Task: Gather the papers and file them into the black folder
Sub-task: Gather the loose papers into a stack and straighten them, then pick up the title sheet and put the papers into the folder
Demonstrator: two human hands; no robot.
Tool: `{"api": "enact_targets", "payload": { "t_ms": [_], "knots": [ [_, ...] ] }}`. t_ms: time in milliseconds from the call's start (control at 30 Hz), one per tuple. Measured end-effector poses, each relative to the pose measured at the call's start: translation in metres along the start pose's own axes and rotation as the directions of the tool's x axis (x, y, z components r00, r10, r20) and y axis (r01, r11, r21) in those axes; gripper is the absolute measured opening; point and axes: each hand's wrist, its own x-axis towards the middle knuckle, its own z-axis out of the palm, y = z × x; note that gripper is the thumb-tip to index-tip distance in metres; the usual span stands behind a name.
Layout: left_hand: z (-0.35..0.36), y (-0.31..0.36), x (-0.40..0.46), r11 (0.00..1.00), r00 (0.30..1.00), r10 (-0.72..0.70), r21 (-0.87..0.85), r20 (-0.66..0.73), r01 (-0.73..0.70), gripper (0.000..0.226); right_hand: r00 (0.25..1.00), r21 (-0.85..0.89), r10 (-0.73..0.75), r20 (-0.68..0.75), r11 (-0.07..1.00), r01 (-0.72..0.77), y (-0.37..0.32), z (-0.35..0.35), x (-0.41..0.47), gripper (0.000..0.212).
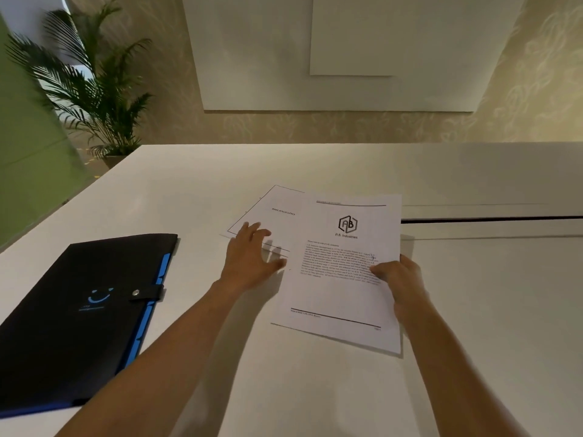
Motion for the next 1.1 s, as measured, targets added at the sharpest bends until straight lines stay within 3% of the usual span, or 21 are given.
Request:
{"api": "enact_targets", "payload": {
  "t_ms": [133, 367, 533, 667, 933, 1033, 1100],
  "knots": [
    [0.016, -0.006, 0.019, 0.992, 0.982, 0.026, 0.114, 0.186, -0.048, 0.098, 0.997, -0.100, 0.073, -0.037, 0.992, -0.077, 0.018, -0.010, 0.016, 0.040],
    [0.030, -0.004, 0.035, 0.990, 0.959, -0.001, 0.138, 0.285, -0.040, 0.087, 0.995, -0.174, 0.077, -0.071, 0.981, -0.088, 0.021, -0.018, 0.022, 0.034],
    [0.028, 0.004, 0.037, 0.958, 0.966, 0.082, 0.249, 0.243, -0.144, 0.057, 0.997, -0.225, 0.055, -0.061, 0.972, -0.068, 0.028, -0.020, 0.028, 0.038],
    [0.026, 0.006, 0.039, 0.948, 0.963, 0.069, 0.282, 0.262, -0.145, 0.050, 0.998, -0.226, 0.037, -0.054, 0.973, -0.049, 0.028, -0.019, 0.025, 0.037],
    [0.018, 0.005, 0.040, 0.955, 0.997, -0.033, 0.296, 0.072, 0.011, 0.034, 0.998, -0.248, 0.033, -0.056, 0.968, -0.046, 0.024, -0.018, 0.017, 0.033],
    [0.009, 0.009, 0.035, 0.976, 0.986, -0.142, 0.153, -0.089, 0.155, 0.023, 0.998, -0.262, 0.029, -0.047, 0.964, -0.040, 0.022, -0.017, 0.016, 0.036],
    [0.003, 0.014, 0.028, 0.983, 0.964, -0.151, 0.071, -0.218, 0.170, 0.027, 0.999, -0.268, 0.024, -0.045, 0.963, -0.035, 0.020, -0.013, 0.013, 0.035]
  ]
}}
